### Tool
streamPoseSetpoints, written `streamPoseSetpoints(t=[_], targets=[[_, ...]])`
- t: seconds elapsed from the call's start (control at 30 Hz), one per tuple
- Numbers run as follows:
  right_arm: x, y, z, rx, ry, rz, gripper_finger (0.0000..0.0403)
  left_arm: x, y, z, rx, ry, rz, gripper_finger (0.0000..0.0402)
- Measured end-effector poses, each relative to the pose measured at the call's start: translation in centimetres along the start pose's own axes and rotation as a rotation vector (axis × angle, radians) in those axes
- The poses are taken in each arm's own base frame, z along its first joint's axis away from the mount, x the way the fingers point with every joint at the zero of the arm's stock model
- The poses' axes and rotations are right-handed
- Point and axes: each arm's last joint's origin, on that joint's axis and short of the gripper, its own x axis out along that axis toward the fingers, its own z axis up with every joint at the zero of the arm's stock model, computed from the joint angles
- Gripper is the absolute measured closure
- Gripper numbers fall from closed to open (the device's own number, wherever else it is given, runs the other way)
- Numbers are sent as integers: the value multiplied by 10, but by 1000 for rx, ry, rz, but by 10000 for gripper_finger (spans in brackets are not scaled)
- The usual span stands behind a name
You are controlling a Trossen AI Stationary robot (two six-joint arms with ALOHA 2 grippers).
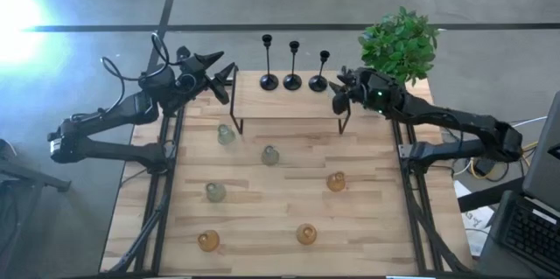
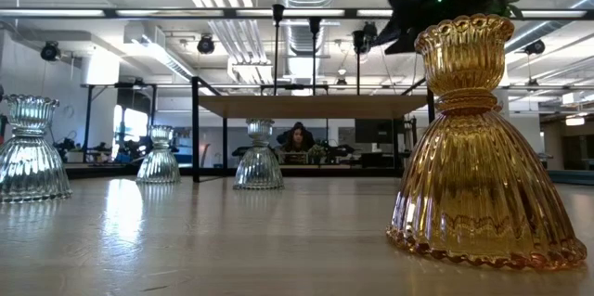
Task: Pick & Place candle stick holders
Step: Put the top right yellow candle holder on the shelf
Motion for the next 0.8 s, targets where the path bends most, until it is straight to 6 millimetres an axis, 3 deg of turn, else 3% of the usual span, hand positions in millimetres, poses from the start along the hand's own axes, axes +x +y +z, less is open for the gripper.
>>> streamPoseSetpoints(t=[0.27, 0.53, 0.8], targets=[[-36, 22, 4, 71, 42, 295, 219, 0, 0, 0, 0, 0, 1, 188], [-69, 53, 9, 19, 59, 484, 244, 0, 0, 0, 3, 0, 0, 188], [-110, 83, 34, -169, 208, 413, 276, 0, 0, 0, 5, 4, -1, 188]])
